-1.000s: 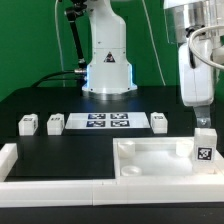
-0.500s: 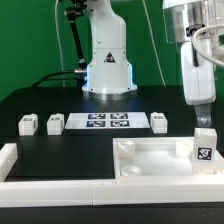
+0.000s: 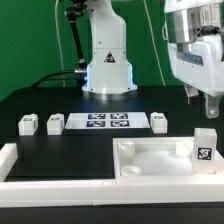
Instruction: Assemble square table
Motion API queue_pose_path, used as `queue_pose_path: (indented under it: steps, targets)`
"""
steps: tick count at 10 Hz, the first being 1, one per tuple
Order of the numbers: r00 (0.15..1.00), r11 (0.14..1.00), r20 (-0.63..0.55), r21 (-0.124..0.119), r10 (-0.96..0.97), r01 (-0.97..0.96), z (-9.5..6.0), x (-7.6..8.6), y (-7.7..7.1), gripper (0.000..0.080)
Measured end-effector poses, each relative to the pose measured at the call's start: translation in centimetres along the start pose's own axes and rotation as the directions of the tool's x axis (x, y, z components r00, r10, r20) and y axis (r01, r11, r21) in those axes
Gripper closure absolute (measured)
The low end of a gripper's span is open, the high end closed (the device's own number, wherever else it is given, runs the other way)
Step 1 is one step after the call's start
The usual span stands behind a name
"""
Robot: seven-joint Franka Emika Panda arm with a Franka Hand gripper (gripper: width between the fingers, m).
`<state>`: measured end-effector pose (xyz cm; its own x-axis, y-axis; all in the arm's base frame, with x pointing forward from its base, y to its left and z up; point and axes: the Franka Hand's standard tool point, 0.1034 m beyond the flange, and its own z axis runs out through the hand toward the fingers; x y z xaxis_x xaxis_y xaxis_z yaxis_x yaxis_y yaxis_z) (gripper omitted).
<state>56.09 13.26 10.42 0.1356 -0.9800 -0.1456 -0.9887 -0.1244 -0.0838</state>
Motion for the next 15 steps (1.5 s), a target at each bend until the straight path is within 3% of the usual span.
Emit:
queue_pose_path:
  steps: [4,5,7,9,12,15]
  targets:
    - [0.955,0.955,-0.001,-0.002,-0.298,0.298,0.1,0.1,0.1,0.015]
    - [0.915,0.915,-0.004,-0.008,-0.405,0.404,0.6,0.3,0.8,0.015]
    - [0.788,0.787,0.015,-0.039,-0.616,0.616,1.3,0.8,5.2,0.015]
    - [0.683,0.681,0.026,-0.068,-0.73,0.73,2.7,0.2,8.5,0.015]
    - [0.544,0.541,0.041,-0.063,-0.838,0.839,2.7,0.4,8.4,0.015]
    - [0.343,0.34,0.056,-0.066,-0.938,0.938,2.8,0.6,8.5,0.015]
